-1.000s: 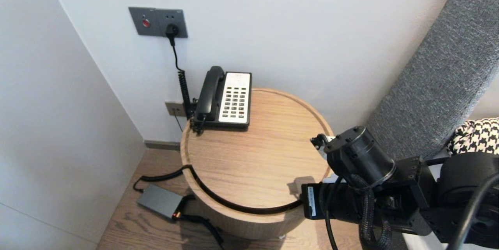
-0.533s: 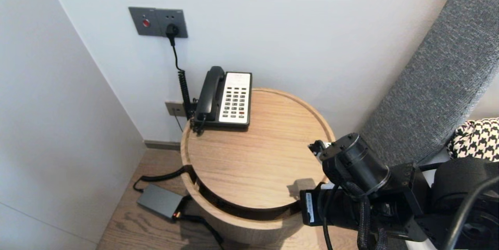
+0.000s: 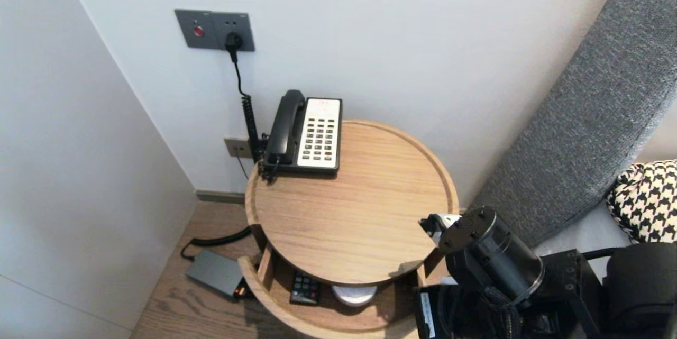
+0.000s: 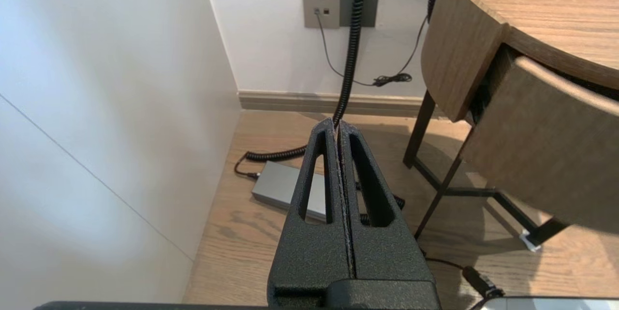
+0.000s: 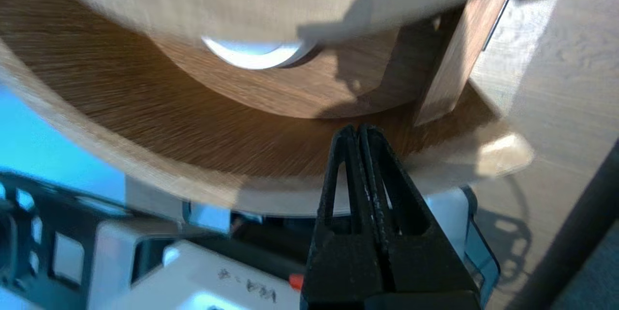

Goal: Open the nightstand drawer

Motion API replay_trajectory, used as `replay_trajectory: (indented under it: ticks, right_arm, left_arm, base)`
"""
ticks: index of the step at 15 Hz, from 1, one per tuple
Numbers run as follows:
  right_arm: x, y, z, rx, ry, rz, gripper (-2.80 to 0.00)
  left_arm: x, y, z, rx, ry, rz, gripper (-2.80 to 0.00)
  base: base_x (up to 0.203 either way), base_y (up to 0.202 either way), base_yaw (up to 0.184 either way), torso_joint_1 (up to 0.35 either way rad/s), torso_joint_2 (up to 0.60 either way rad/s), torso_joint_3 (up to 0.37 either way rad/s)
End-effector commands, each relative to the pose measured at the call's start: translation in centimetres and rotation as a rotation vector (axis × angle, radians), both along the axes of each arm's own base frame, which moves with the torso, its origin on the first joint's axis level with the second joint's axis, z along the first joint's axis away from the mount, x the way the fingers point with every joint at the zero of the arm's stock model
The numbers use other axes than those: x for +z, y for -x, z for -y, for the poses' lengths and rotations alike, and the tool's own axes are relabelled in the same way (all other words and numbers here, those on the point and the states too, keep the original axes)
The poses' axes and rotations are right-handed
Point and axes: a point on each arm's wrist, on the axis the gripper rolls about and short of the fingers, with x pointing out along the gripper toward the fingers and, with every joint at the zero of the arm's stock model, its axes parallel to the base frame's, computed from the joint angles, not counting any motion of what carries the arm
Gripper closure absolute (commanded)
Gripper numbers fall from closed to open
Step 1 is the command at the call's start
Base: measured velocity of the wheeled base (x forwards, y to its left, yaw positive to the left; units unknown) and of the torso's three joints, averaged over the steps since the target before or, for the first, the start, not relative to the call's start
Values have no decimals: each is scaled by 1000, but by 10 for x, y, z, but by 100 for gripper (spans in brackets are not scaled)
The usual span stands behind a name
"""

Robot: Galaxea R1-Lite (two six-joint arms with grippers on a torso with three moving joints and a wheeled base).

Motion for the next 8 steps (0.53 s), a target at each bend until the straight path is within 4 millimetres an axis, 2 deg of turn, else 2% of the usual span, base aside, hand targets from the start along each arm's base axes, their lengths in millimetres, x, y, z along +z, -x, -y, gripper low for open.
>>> replay_trajectory:
  ticks: [1, 8]
  right_arm:
    - [-4, 8, 0, 22, 13, -14, 0]
    - [-16, 27, -3, 92, 48, -39, 0]
  left_arm:
    - [-3, -1, 0, 1, 0, -11, 0]
    - [-3, -1, 0, 1, 0, -11, 0]
  base:
    - [0, 0, 0, 0, 0, 0]
    - [0, 0, 0, 0, 0, 0]
